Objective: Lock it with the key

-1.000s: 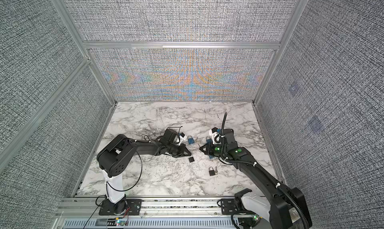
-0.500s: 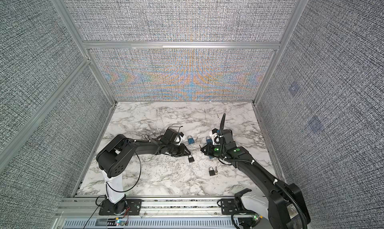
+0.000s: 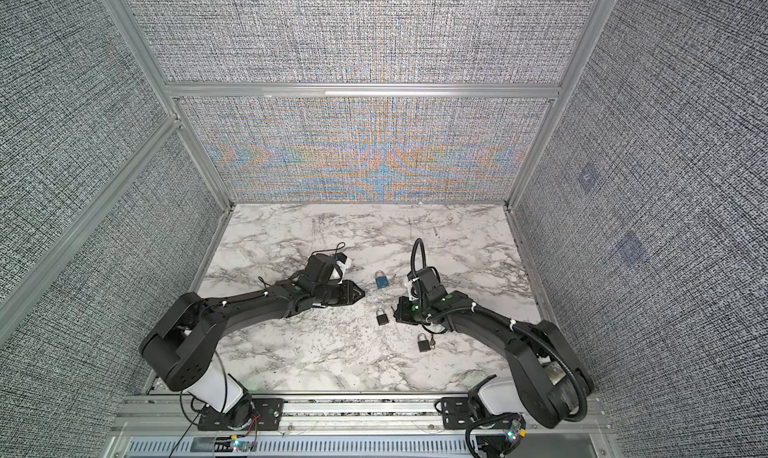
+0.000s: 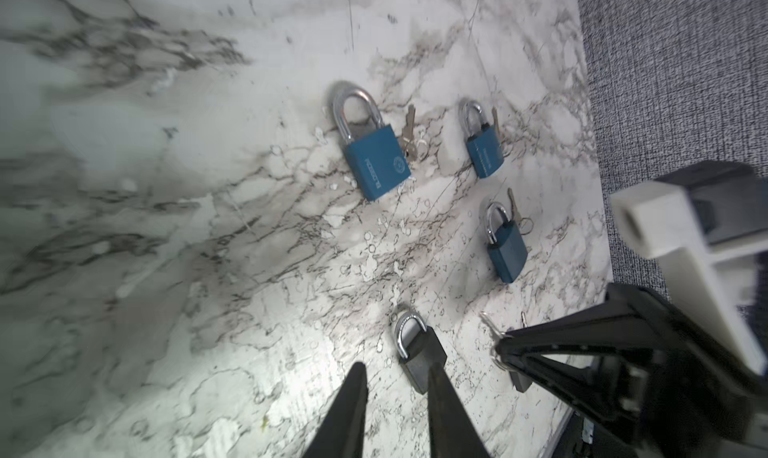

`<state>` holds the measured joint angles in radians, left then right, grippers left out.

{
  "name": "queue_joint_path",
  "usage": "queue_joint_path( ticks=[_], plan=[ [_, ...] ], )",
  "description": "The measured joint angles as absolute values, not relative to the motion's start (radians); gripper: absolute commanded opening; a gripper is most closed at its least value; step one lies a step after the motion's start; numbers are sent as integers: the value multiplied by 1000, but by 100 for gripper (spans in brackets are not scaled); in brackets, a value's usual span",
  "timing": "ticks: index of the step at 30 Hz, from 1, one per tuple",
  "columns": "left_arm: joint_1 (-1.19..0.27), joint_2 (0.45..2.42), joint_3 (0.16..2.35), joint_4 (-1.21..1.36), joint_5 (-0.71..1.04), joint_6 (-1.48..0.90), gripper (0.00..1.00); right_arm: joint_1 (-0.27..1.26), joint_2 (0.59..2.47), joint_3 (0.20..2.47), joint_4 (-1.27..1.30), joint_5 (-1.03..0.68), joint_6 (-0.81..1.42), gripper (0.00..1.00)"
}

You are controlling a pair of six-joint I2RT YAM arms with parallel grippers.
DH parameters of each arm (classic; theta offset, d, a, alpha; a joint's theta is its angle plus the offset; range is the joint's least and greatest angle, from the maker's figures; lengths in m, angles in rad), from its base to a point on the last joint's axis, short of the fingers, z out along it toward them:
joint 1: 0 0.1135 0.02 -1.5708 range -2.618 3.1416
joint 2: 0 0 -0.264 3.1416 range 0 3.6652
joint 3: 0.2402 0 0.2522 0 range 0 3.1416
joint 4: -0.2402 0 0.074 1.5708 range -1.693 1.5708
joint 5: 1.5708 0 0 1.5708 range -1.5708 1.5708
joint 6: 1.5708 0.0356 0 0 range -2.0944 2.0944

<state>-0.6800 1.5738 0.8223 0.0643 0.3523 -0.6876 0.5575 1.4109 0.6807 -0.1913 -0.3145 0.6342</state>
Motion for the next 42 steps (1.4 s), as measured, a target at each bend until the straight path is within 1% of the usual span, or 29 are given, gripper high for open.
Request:
queue_joint_path(
  ticks=[4,9,21,27,34,38,41,42],
  plan=[
    [-674,1487,798,48,294,-685,31,577,1480,704,-161,-292,636,0],
    [-670,1439,801,1,224,-685,31,584,1528,724,-139,-274,639,0],
    [-666,1439,793,-32,201,-681,31,595,1553,725,-124,-259,653,18],
    [-663,1423,793,-35,183,-680,31,596,1522,732,-143,-241,653,25],
    [-653,1412,793,-43,149,-673,31,596,1440,769,-208,-203,642,27],
    [-648,1395,801,-46,97,-654,32,596,1383,794,-257,-157,625,28],
    [-643,1380,817,-48,46,-635,34,596,1339,812,-292,-107,607,29],
    [-641,1374,822,-47,23,-632,36,596,1323,819,-303,-89,600,29]
  ],
)
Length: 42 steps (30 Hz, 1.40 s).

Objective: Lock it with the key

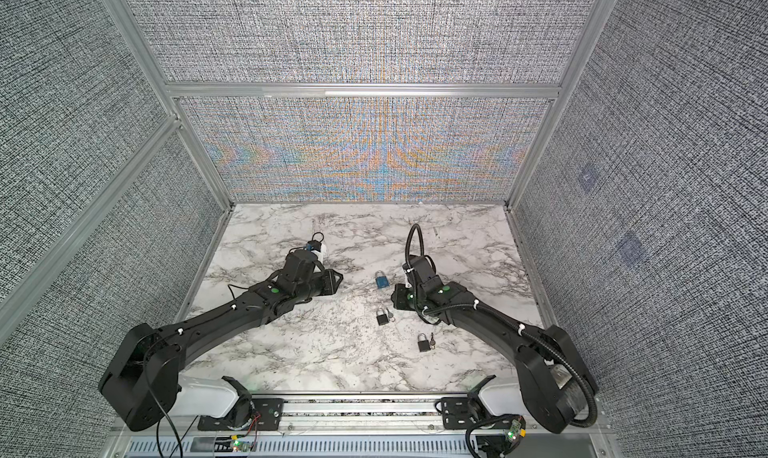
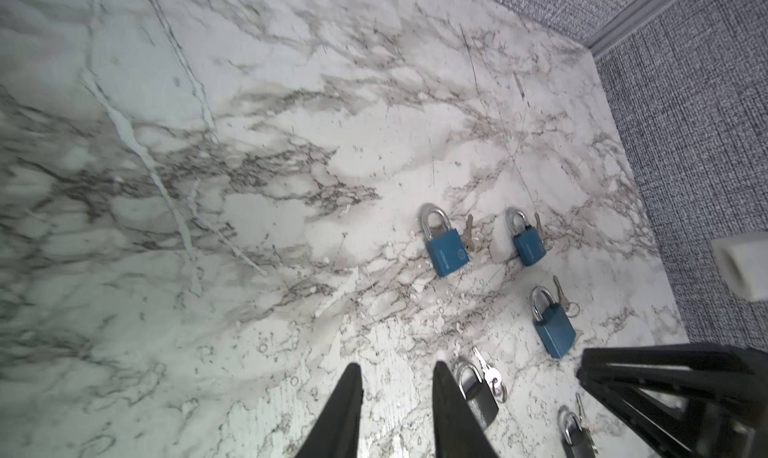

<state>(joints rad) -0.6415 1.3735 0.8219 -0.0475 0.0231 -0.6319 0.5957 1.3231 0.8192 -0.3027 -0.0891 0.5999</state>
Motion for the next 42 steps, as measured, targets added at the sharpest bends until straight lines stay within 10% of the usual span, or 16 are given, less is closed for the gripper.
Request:
queue_joint_path(
  ticks=[8,21,42],
  plan=[
    [-629,1329,828,-14,-165,-556,59,556,1213,857,-329,52,526,36],
    [-464,1265,837,22,-399,-421,98,323,1122,821,-227,125,349,85],
    [-74,1196,398,595,-488,-104,99,-121,1086,535,117,101,289,93]
  ],
)
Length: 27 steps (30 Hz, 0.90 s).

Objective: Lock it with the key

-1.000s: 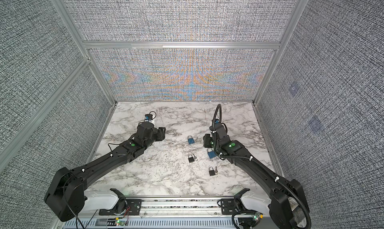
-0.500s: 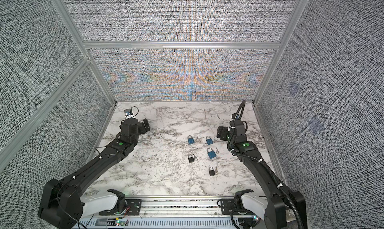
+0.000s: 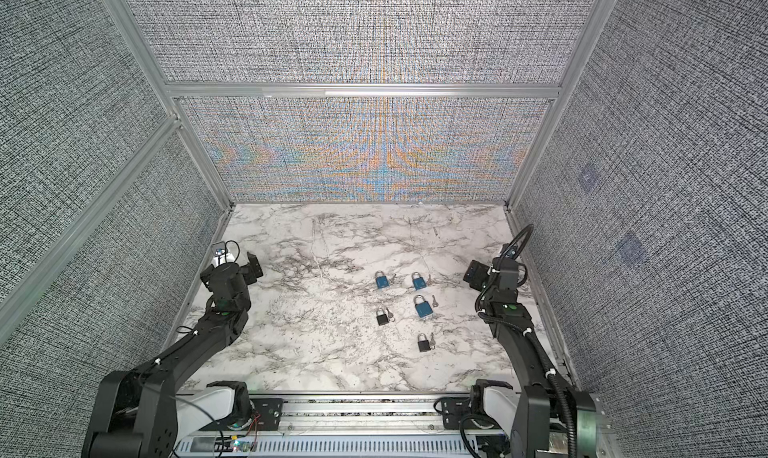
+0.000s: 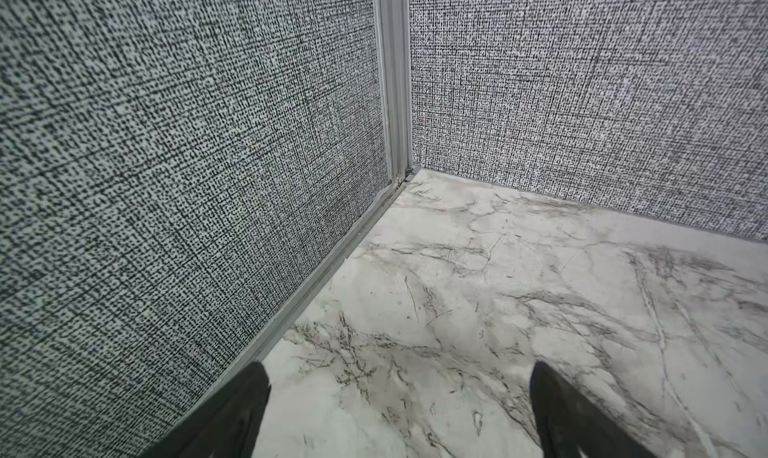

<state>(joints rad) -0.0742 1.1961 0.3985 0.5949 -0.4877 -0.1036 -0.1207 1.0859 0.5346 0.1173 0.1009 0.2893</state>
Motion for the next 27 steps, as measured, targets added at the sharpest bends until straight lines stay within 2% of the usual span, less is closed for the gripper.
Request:
queue_joint_path(
  ticks=[5,14,27],
  plan=[
    [-54,1258,301,783,-455,-78,99,-145,1119,464,267,114,262,93],
    [-44,1301,201,1009,-292,-44,99,-156,1196,340,561,118,205,93],
    [-43,1493,108,1336,-196,-14,99,-156,1453,257,953,-58,146,94]
  ],
)
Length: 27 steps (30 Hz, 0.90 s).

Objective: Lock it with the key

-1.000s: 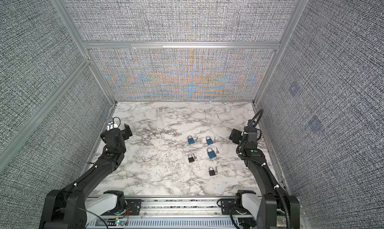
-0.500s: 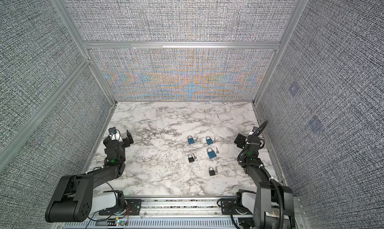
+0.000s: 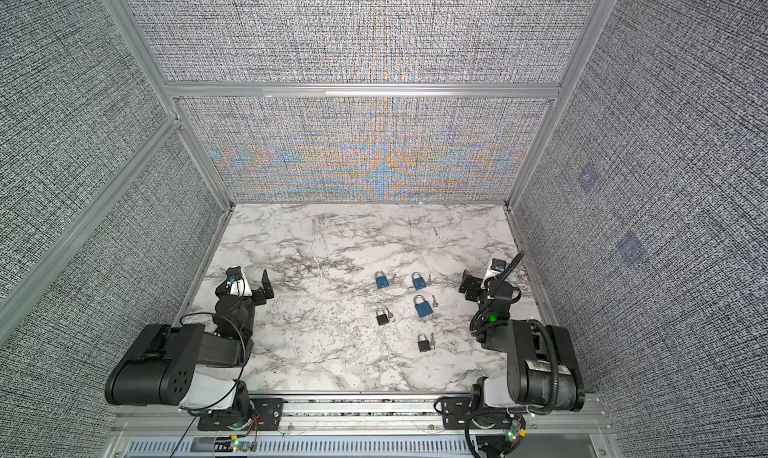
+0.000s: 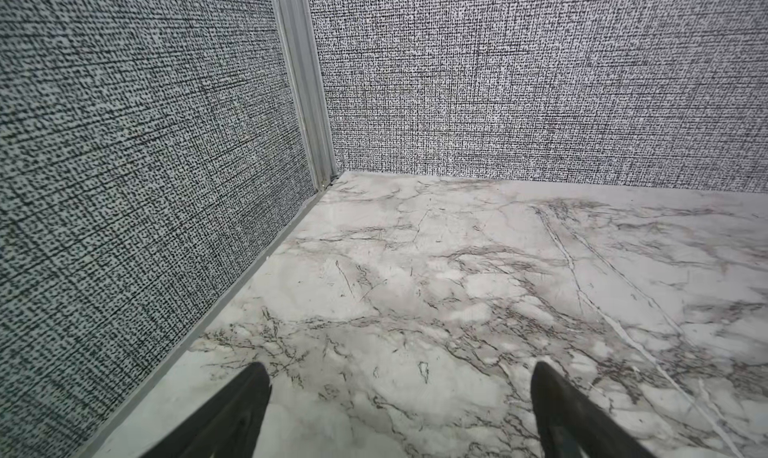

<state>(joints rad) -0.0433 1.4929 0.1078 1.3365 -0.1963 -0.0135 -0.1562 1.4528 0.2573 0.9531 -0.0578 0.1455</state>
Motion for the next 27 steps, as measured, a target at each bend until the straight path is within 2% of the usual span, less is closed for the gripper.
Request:
queue_joint_path(
  ticks=[13,27],
  plan=[
    [-43,1529,157,1358,-154,0,99,-146,1496,314,1007,-147,97,94],
    [-43,1530,158,1356,-147,3,99,-88,1540,333,944,-126,42,99]
  ],
)
